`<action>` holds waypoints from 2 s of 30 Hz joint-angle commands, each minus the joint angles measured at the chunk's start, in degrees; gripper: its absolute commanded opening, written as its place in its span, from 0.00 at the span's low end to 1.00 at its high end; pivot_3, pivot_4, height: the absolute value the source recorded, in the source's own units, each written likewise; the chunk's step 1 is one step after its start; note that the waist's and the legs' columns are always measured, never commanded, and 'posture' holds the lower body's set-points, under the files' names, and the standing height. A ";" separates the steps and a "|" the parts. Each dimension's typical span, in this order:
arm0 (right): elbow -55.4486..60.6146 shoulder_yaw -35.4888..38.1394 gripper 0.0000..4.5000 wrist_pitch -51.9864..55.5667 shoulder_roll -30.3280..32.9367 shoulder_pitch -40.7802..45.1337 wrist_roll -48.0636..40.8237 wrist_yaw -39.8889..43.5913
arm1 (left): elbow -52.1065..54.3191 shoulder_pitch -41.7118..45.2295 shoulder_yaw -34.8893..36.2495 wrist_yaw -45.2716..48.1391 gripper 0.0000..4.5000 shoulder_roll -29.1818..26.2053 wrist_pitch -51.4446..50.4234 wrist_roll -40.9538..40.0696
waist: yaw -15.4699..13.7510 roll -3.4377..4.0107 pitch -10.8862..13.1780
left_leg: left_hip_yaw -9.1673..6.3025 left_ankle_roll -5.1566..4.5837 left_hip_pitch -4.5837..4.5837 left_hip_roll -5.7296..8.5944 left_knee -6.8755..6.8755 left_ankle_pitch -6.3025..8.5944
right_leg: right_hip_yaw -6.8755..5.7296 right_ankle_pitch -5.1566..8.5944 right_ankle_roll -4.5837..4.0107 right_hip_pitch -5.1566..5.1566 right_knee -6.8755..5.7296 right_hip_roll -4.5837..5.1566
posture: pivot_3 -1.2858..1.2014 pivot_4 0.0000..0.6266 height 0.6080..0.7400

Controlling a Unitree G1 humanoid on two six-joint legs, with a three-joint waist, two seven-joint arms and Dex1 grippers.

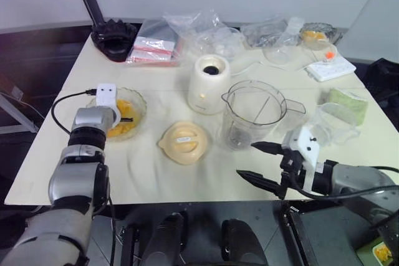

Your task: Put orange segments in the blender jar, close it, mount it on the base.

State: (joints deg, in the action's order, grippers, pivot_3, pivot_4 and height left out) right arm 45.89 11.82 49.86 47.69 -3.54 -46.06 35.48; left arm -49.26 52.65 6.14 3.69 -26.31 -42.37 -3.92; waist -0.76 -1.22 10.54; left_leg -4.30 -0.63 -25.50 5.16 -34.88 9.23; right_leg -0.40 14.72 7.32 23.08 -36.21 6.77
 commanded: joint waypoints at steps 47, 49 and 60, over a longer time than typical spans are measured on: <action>-2.33 16.88 1.00 -4.21 0.26 -8.11 1.81 0.44 | 42.87 18.12 0.10 38.23 0.01 -12.20 -17.85 -18.30 | -1.29 0.00 0.02 | 0.01 -0.03 -0.16 -0.05 -0.11 0.02 | 0.04 0.05 -0.26 0.08 0.12 -0.04 | 0.52 0.24 1.00; -2.63 16.57 1.00 -4.72 -0.12 -8.15 2.34 0.23 | 42.85 20.02 0.24 41.02 0.01 -10.86 -18.39 -21.37 | -1.36 0.01 0.02 | 0.01 -0.03 -0.16 -0.06 -0.11 0.02 | 0.04 0.05 -0.27 0.08 0.11 -0.05 | 0.52 0.24 1.00; -4.61 15.32 1.00 -9.13 -3.06 -7.59 7.08 -1.84 | 31.00 29.54 -6.65 55.04 0.01 0.94 -12.37 -26.90 | -1.45 0.00 0.03 | 0.03 -0.06 -0.17 -0.04 -0.17 0.01 | 0.04 0.07 -0.30 0.03 0.13 -0.03 | 0.52 0.24 1.00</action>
State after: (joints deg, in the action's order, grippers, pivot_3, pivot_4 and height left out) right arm 40.59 26.18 42.27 45.17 -11.08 -39.60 34.29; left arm -17.13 79.45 -0.10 57.02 -25.61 -57.42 -30.65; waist -2.21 -1.22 10.57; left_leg -4.27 -0.69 -25.69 5.12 -35.05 9.24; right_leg -0.37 14.78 7.02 23.11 -36.07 6.74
